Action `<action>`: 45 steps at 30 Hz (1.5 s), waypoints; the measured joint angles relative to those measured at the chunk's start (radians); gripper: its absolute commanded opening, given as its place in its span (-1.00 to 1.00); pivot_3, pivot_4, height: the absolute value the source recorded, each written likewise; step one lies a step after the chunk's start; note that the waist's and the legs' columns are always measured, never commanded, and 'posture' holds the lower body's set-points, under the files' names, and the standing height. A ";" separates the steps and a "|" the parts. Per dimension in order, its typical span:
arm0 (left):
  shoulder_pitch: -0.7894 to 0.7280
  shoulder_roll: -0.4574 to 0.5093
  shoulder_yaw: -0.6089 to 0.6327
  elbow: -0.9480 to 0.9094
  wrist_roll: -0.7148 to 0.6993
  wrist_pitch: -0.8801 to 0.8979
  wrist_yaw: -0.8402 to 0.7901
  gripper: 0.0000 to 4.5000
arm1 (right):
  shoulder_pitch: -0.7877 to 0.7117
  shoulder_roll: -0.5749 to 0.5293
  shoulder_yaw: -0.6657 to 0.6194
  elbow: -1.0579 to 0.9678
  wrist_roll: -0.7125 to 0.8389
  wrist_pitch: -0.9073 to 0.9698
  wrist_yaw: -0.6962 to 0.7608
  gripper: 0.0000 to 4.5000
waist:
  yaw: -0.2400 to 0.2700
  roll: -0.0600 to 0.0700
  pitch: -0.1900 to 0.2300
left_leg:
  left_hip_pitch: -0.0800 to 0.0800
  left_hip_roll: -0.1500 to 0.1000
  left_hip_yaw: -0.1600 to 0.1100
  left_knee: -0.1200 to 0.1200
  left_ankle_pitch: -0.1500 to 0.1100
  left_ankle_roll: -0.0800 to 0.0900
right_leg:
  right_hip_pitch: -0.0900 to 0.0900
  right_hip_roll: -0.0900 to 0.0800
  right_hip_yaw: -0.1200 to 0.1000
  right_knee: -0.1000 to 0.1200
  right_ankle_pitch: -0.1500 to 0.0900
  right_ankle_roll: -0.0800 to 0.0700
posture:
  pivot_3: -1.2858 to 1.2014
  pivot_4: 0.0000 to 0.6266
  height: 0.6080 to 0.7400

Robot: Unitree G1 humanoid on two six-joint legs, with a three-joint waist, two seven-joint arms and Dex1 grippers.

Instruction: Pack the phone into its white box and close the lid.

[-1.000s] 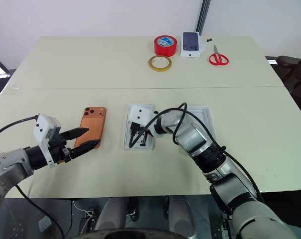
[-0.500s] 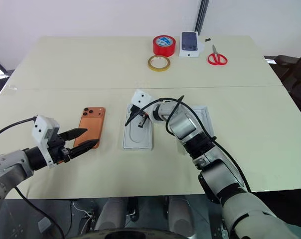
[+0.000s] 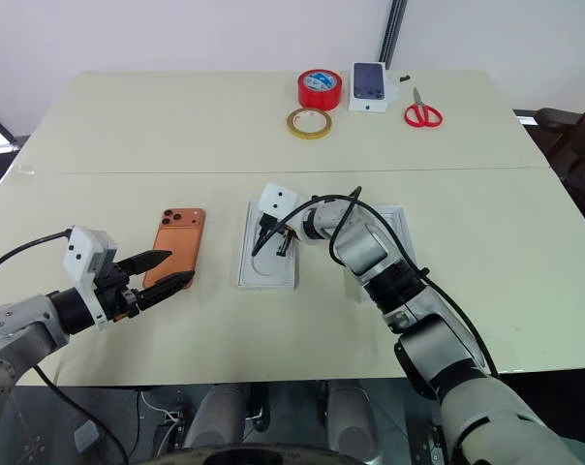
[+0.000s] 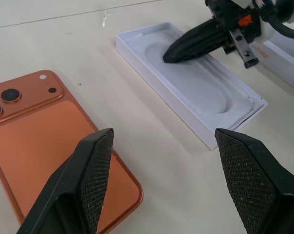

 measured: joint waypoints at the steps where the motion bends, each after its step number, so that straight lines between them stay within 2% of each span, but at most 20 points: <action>1: 0.000 0.000 0.000 0.000 0.000 0.000 0.000 0.55 | 0.005 -0.007 0.005 -0.015 0.000 0.003 0.012 -0.99 | 0.000 0.000 0.000 | 0.000 0.000 0.000 0.000 0.000 0.000 | 0.000 0.000 0.000 0.000 0.000 0.000 | 0.03 -0.52 1.00; 7: -0.010 0.000 0.000 0.002 0.000 0.000 0.006 0.55 | 0.011 -0.003 0.006 -0.037 -0.002 0.013 0.002 -0.99 | 0.000 0.000 0.000 | 0.000 0.000 -0.001 0.000 0.001 -0.001 | 0.000 0.002 0.000 0.000 0.000 0.000 | 0.03 -0.52 1.00; 11: -0.055 -0.020 0.019 0.034 -0.030 0.030 0.065 0.55 | -0.016 0.023 -0.037 -0.025 0.008 0.012 -0.035 -0.99 | 0.000 0.000 0.000 | 0.000 0.000 -0.001 0.000 0.001 -0.001 | 0.000 0.002 0.000 0.001 0.000 0.000 | 0.03 -0.52 1.00; 14: -0.111 -0.039 0.092 0.115 -0.067 0.100 0.166 0.95 | -0.047 0.038 -0.071 -0.059 0.028 0.013 -0.033 -1.00 | 0.001 0.000 0.000 | 0.000 0.000 -0.002 0.001 0.001 -0.001 | 0.000 0.002 0.000 0.004 0.002 0.003 | 0.03 -0.52 1.00; 15: -0.124 -0.039 0.119 0.146 -0.070 0.125 0.203 0.98 | -0.052 0.048 -0.073 -0.083 0.040 0.015 -0.029 -1.00 | 0.000 0.000 0.000 | 0.001 0.000 -0.002 0.001 0.001 -0.001 | -0.001 0.002 0.000 0.006 0.002 0.004 | 0.03 -0.52 1.00; 18: -0.165 -0.038 0.165 0.203 -0.080 0.189 0.280 0.98 | -0.055 0.099 -0.066 -0.113 0.057 0.050 -0.025 -1.00 | -0.002 -0.001 0.000 | 0.002 0.000 -0.002 0.001 0.002 -0.003 | -0.001 0.003 0.000 0.009 0.002 0.004 | 0.03 -0.52 1.00; 21: -0.245 -0.033 0.164 0.286 -0.082 0.298 0.365 0.98 | -0.057 0.162 0.012 -0.107 0.041 0.067 -0.033 -1.00 | 0.000 -0.001 -0.001 | 0.003 0.000 -0.003 0.001 0.003 -0.005 | 0.000 0.004 -0.001 0.010 0.002 0.004 | 0.03 -0.52 1.00; 28: -0.388 -0.015 0.054 0.424 -0.055 0.458 0.400 0.98 | -0.116 0.258 0.137 0.047 -0.034 0.065 -0.077 -1.00 | 0.003 -0.004 -0.002 | 0.003 0.000 -0.003 0.001 0.003 -0.005 | 0.000 0.003 -0.001 0.010 0.002 0.004 | 0.03 -0.52 1.00; 35: -0.448 -0.011 -0.001 0.464 -0.018 0.483 0.354 0.98 | -0.120 0.282 0.186 0.156 -0.101 0.009 -0.096 -1.00 | 0.002 -0.004 -0.003 | 0.005 0.000 -0.003 -0.001 0.004 -0.007 | 0.001 0.003 -0.001 0.011 0.002 0.004 | 0.03 -0.52 1.00; 40: -0.471 -0.071 -0.002 0.429 -0.024 0.535 0.338 0.98 | -0.120 0.279 0.197 0.158 -0.128 -0.019 -0.080 -1.00 | 0.005 -0.004 -0.003 | 0.007 0.000 -0.004 -0.001 0.004 -0.007 | 0.004 0.002 -0.001 0.010 0.002 0.003 | 0.03 -0.52 1.00; 45: -0.476 -0.164 0.002 0.352 -0.041 0.620 0.348 0.98 | -0.104 0.231 0.205 0.121 -0.142 -0.038 -0.041 -1.00 | 0.008 -0.004 -0.003 | 0.017 0.000 -0.006 -0.003 0.003 -0.007 | 0.014 0.000 -0.002 0.008 -0.001 0.001 | 0.03 -0.52 1.00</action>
